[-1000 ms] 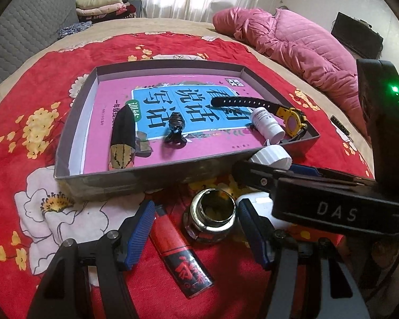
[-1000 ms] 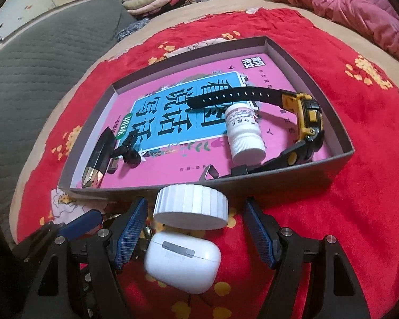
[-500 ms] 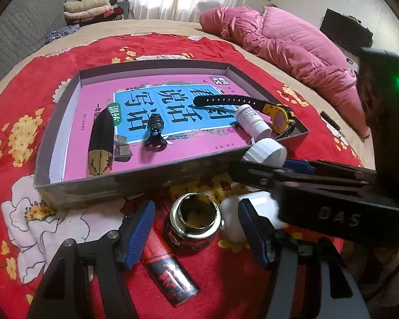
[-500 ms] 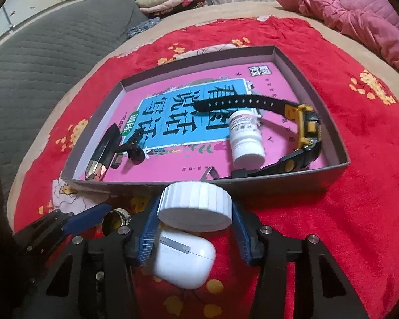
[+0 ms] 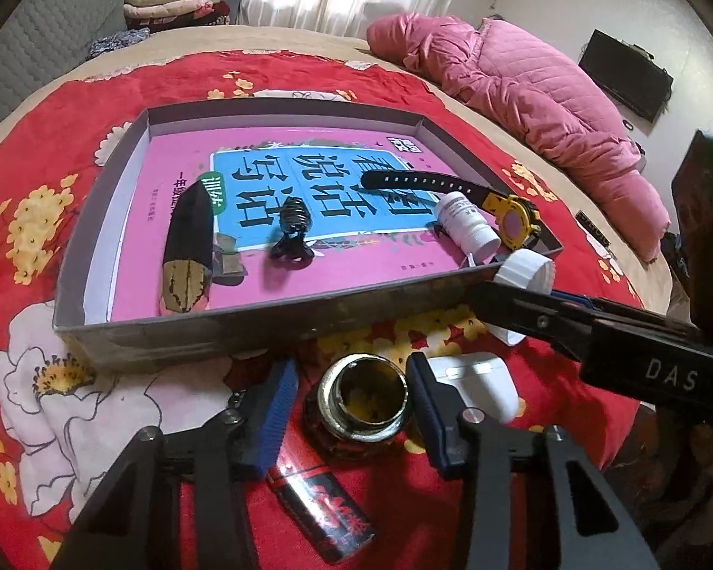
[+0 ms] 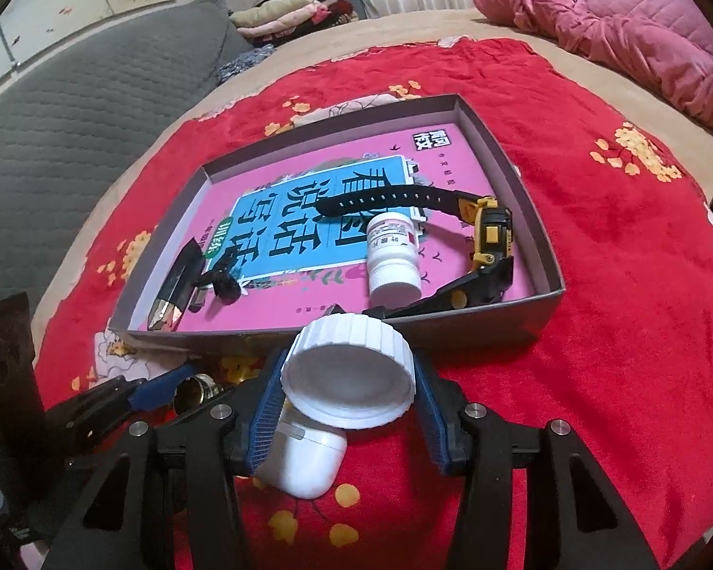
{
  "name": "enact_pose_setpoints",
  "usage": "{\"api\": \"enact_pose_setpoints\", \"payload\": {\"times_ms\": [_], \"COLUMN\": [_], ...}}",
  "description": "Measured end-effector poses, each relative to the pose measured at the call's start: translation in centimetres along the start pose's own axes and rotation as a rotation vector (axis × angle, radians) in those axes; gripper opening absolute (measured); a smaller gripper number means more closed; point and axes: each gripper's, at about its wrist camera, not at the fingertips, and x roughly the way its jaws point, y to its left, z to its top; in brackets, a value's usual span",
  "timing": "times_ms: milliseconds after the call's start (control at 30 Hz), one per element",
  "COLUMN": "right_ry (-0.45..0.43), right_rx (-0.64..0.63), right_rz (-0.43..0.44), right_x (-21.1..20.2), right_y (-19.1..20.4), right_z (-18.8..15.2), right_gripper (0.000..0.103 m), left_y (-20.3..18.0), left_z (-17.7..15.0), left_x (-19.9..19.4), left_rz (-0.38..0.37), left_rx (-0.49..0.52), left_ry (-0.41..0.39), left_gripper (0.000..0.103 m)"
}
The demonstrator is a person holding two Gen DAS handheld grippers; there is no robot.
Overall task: Organize rigid objects
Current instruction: 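Close the right tool on the white bottle cap while the left tool closes on the silver cup, then lift the cap with the right tool while the left tool carries the silver cup over the box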
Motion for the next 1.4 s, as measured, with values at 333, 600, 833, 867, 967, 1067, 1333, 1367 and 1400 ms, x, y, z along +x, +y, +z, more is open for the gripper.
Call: {"api": "enact_pose_setpoints", "payload": {"times_ms": [333,600,833,867,967,1067,1333,1367,1400], "right_ry": [-0.001,-0.010,-0.012,-0.013,-0.017,-0.020,-0.031,-0.033,-0.034], "right_rx": [-0.011,-0.017,-0.017,-0.020,-0.023,-0.028,-0.030,-0.029,-0.030], "right_rz": [0.003,0.000,0.000,-0.001,0.001,-0.001,-0.005,0.000,0.001], "right_x": [-0.3,-0.6,-0.8,-0.9,-1.0,-1.2,-1.6,-1.7,-1.7], "right_y": [0.4,0.5,0.5,0.6,0.8,0.9,1.0,1.0,1.1], "right_z": [0.0,0.1,0.1,0.1,0.2,0.2,0.4,0.4,0.4], "right_gripper": [0.053,0.053,0.053,0.053,0.053,0.053,0.052,0.053,0.053], "left_y": [-0.7,-0.9,-0.8,-0.7,-0.7,-0.7,-0.7,-0.8,-0.8], "left_z": [-0.1,-0.1,0.2,0.3,0.4,0.7,1.0,1.1,1.1], "left_x": [-0.1,-0.5,-1.3,-1.5,-2.1,-2.9,-3.8,-3.9,-4.0], "left_rz": [-0.001,-0.015,-0.027,-0.029,-0.032,-0.035,-0.038,-0.037,-0.037], "left_rx": [0.028,0.038,0.034,0.033,0.032,0.037,0.043,0.046,0.047], "left_ry": [-0.004,-0.013,-0.045,-0.049,-0.067,-0.099,-0.127,-0.128,-0.129], "left_gripper": [0.037,0.037,0.037,0.037,0.037,0.037,0.037,0.037,0.037]}}
